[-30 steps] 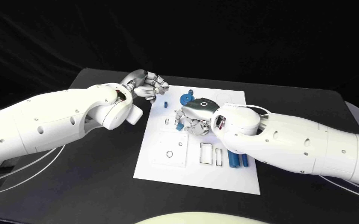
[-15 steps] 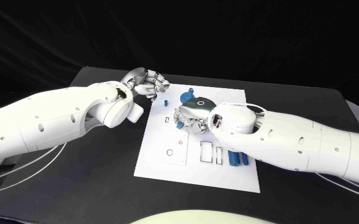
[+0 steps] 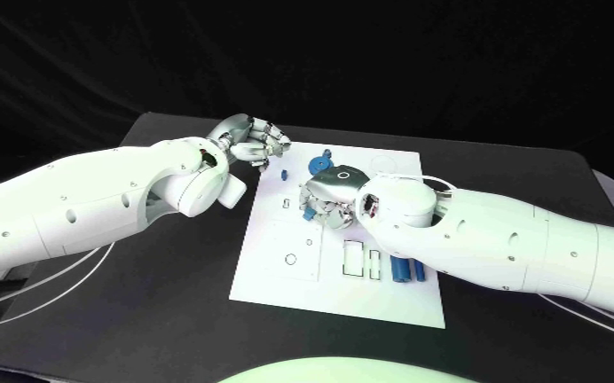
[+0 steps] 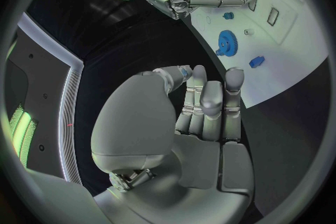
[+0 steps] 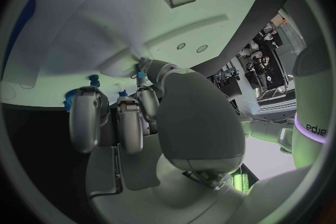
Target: Assemble the parts on the task board
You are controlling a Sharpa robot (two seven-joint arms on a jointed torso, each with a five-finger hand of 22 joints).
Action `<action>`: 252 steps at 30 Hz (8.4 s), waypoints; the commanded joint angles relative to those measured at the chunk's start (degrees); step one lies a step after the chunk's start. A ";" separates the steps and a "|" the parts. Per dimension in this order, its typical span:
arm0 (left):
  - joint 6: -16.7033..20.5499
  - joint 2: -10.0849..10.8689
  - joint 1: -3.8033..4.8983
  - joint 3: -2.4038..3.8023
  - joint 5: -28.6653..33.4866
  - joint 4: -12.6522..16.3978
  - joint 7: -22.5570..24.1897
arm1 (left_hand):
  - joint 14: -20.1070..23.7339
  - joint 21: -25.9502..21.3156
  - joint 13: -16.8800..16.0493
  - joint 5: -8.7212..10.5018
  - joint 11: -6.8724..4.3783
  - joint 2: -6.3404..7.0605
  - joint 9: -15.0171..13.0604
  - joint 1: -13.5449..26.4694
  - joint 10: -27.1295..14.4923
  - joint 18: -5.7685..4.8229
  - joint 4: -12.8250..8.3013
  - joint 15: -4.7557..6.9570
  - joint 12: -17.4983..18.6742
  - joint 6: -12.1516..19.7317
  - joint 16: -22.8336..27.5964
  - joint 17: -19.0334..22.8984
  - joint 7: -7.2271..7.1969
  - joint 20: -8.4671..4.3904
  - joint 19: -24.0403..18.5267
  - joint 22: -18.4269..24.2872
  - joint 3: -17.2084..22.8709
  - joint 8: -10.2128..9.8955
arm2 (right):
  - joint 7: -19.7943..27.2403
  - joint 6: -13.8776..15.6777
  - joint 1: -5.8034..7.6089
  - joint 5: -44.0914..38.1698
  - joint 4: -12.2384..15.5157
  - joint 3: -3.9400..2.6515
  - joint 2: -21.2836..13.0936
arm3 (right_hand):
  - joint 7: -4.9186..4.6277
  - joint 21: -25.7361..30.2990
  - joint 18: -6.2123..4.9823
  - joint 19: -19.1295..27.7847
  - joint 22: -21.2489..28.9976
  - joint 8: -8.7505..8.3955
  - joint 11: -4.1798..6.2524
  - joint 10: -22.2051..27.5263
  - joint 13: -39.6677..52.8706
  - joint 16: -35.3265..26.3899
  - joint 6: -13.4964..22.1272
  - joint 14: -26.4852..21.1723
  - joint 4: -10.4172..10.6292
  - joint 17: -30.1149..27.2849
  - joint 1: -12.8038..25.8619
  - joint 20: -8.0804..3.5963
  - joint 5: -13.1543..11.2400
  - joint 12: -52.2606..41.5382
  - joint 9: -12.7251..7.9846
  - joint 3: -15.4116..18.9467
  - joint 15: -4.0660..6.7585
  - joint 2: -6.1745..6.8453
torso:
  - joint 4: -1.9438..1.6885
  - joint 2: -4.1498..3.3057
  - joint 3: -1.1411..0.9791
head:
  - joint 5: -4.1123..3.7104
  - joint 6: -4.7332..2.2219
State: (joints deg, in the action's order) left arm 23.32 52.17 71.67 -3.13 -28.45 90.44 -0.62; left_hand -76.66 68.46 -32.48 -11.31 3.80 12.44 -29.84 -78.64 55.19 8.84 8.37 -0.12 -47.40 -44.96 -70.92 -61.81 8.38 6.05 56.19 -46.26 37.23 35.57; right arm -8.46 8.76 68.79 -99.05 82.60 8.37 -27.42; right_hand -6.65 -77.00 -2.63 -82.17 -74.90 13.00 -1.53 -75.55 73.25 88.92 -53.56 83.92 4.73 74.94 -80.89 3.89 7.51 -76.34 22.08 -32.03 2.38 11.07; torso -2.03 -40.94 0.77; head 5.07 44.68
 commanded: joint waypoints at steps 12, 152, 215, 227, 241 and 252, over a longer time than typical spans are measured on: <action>-0.48 -0.11 0.03 0.07 0.38 0.01 -0.30 | 0.29 -0.20 0.05 -0.05 0.00 -0.16 0.09 -0.48 -0.20 0.33 -0.32 -0.01 0.28 -0.27 0.24 0.10 0.01 0.07 -0.36 0.03 0.09 -0.21 | -0.98 -0.66 -0.30 -0.89 -0.07 0.13 -0.28 | 0.36 -0.05 -0.51 -0.34 -7.46 1.46 -0.29 -0.50 0.37 0.23 -2.85 5.54 0.32 12.64 2.56 0.39 -0.26 -0.66 0.86 0.08 -0.49 -0.98 | 0.06 0.01 -0.03 | 0.04 0.30; -10.25 -2.32 -2.16 0.06 -17.42 3.51 -17.41 | -10.78 12.08 -8.74 -0.43 -4.91 0.27 -3.69 3.80 10.33 -4.07 7.95 4.33 -15.09 -5.58 -15.00 -20.23 -5.69 -2.52 17.75 -22.37 -13.22 9.59 | -4.42 21.40 -0.28 6.10 11.20 -0.80 -8.52 | 0.48 -4.33 0.55 -3.23 -10.31 2.14 -0.20 -3.43 2.59 0.38 -4.39 5.65 3.24 13.09 7.98 0.34 6.66 -2.53 1.90 1.96 -0.37 -0.40 | -0.04 0.01 0.05 | -0.05 -0.48; -10.02 -1.55 -2.15 0.08 -15.44 3.19 -16.96 | -10.79 12.11 -8.46 1.46 -4.71 0.41 -3.90 8.19 10.35 -4.07 8.10 4.12 -15.17 -5.37 -15.07 -20.33 -5.50 -2.59 17.66 -22.58 -18.21 10.36 | -5.78 19.37 -0.31 5.11 8.83 -0.76 -6.95 | 0.66 -4.59 0.61 -3.40 -10.49 2.35 -0.08 -4.35 3.63 0.41 -4.82 5.67 3.20 13.16 7.94 0.28 6.04 -3.33 2.07 1.98 -0.28 -0.47 | 0.03 0.00 -0.02 | -0.11 -0.70; -10.15 -1.63 -2.15 0.08 -15.59 3.22 -17.06 | -10.81 12.16 -8.47 1.34 -4.78 0.29 -3.87 6.72 10.34 -4.10 8.05 4.19 -15.17 -5.36 -15.11 -20.39 -5.56 -2.60 17.74 -22.72 -18.20 10.38 | -5.57 19.84 -0.33 5.12 9.55 -0.76 -7.07 | 0.69 -4.75 0.65 -3.48 -10.58 2.38 -0.04 -4.43 3.71 0.44 -4.88 5.69 3.16 13.24 7.87 0.27 6.03 -3.39 2.10 1.94 -0.26 -0.50 | 0.01 0.00 0.02 | -0.08 -0.59; -10.31 -1.73 -2.15 0.08 -15.63 3.24 -17.12 | -10.86 12.22 -8.64 1.29 -4.81 0.22 -3.86 6.25 10.43 -4.12 8.05 4.21 -15.27 -5.39 -15.18 -20.53 -5.58 -2.60 17.83 -22.85 -18.19 10.39 | -5.44 20.13 -0.35 5.19 9.95 -0.77 -6.88 | 0.72 -4.85 0.68 -3.54 -10.64 2.40 -0.02 -4.44 3.71 0.44 -4.92 5.68 3.12 13.24 7.82 0.25 6.02 -3.38 2.12 1.92 -0.24 -0.53 | -0.02 0.03 0.02 | -0.03 -0.53; -10.36 -1.74 -2.15 0.08 -15.65 3.31 -17.17 | -10.87 12.18 -8.64 1.28 -4.81 0.23 -3.86 6.15 10.43 -4.10 8.05 4.21 -15.28 -5.39 -15.20 -20.57 -5.59 -2.60 17.75 -22.75 -18.20 10.40 | -5.51 20.10 -0.35 5.19 9.82 -0.77 -6.78 | 0.72 -4.85 0.68 -3.54 -10.64 2.40 -0.02 -4.44 3.71 0.44 -4.92 5.68 3.12 13.24 7.82 0.25 6.02 -3.38 2.12 1.92 -0.24 -0.53 | 0.03 -0.01 0.03 | 0.01 -0.62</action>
State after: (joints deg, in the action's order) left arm 13.70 50.67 69.50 -3.10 -44.37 93.45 -18.24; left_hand -84.14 80.48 -41.07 -9.99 -0.90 12.52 -33.67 -71.93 65.44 5.72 16.35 3.87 -62.35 -50.58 -85.80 -74.90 2.95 3.60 73.61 -69.07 19.29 45.72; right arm -14.22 28.62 68.47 -93.18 92.27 7.63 -34.39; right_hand -6.22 -81.54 -2.62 -83.61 -74.94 15.22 -1.52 -79.62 74.90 89.14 -57.82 84.13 7.89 74.91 -72.62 4.11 13.27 -79.50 24.12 -29.78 2.16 10.95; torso -2.00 -40.91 0.81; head 5.09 44.09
